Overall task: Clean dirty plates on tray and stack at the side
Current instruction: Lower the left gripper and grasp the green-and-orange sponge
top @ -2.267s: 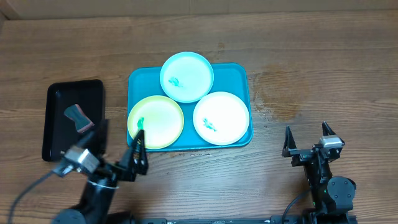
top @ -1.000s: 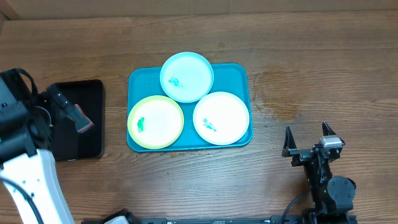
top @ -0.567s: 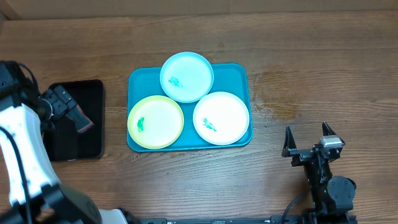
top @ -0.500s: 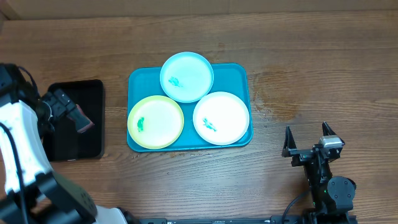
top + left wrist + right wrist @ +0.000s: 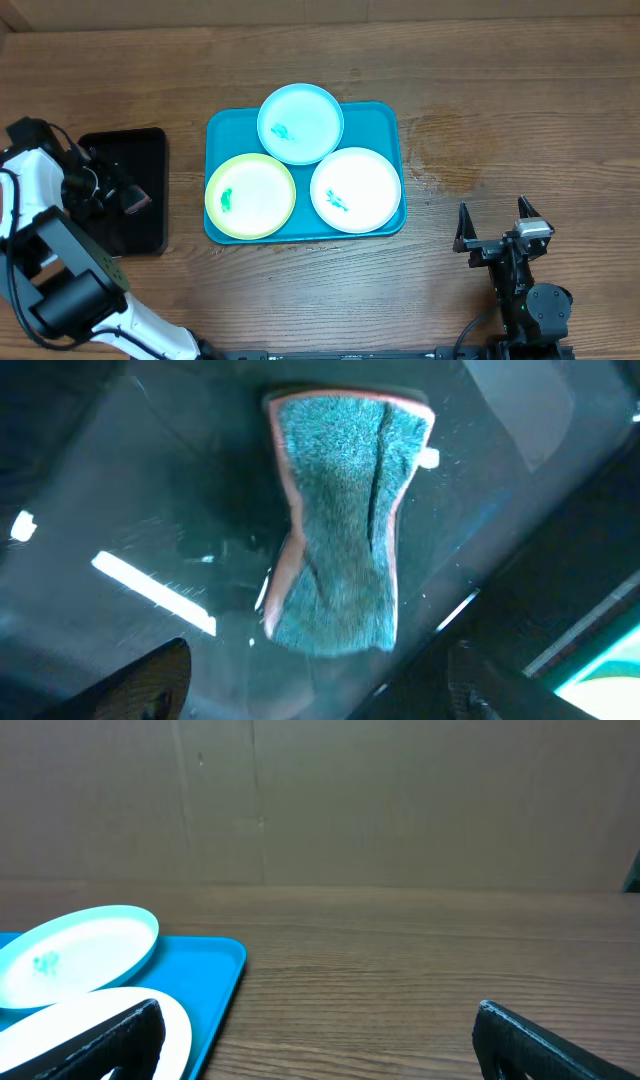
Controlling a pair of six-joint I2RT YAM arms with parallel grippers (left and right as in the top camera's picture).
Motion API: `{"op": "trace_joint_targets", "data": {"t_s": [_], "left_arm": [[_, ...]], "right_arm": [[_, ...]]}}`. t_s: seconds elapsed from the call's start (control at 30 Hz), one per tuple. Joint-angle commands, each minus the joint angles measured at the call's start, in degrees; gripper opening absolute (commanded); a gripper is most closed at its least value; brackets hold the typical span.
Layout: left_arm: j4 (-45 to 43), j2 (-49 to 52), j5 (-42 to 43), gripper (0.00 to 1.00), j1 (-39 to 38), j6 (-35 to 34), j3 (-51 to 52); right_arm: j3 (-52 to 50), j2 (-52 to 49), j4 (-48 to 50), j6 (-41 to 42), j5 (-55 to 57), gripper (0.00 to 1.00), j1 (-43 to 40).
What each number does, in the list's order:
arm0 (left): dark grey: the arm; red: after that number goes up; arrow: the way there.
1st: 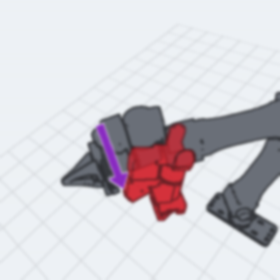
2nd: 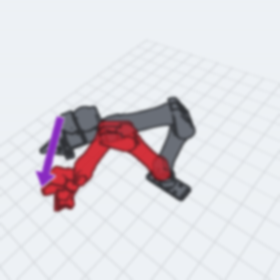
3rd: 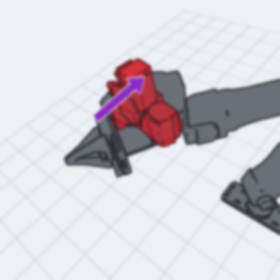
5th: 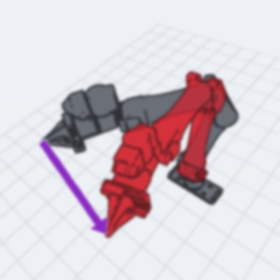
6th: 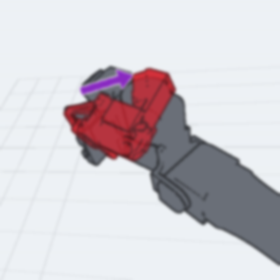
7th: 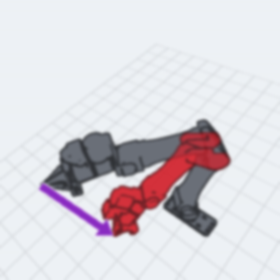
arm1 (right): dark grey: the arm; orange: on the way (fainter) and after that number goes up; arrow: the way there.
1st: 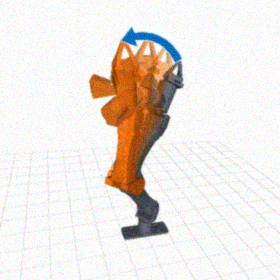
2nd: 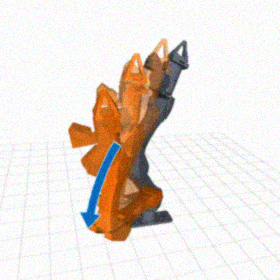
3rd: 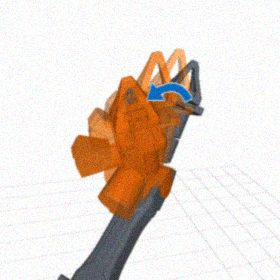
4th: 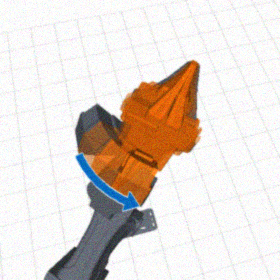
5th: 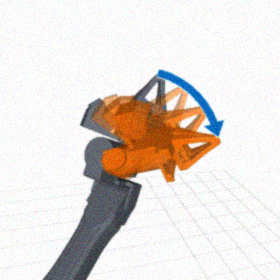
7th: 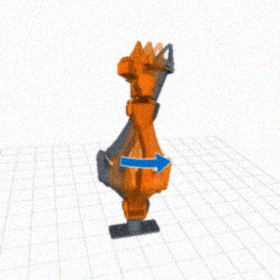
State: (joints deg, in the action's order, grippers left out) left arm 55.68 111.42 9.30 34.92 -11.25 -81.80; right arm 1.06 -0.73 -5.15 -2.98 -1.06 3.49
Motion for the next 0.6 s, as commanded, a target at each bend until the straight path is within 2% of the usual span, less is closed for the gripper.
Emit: {"op": "trace_joint_targets", "data": {"t_s": [0.0,0.33,0.43,0.47,0.57], "left_arm": [[-0.5,3.1,2.4,0.81,-0.2,2.3,-0.9],[-2.4,8.4,2.1,0.81,-0.2,3.4,-0.9],[-3.3,9.2,2.1,0.77,-0.2,3.6,-0.9],[-3.6,9.2,2.1,0.72,-0.2,3.6,-0.9],[-4.6,9.2,2.1,0.24,-0.2,3.6,-0.9]], "right_arm": [[-0.6,0.5,0.4,-0.1,0.1,1.0,0.3],[-0.6,0.5,0.4,-0.1,0.1,1.0,0.3],[-0.6,0.5,0.4,-0.1,0.1,1.0,0.3],[-0.6,0.5,0.4,-0.1,0.1,1.0,0.3],[-0.6,0.5,0.4,-0.1,0.1,1.0,0.3]]}}
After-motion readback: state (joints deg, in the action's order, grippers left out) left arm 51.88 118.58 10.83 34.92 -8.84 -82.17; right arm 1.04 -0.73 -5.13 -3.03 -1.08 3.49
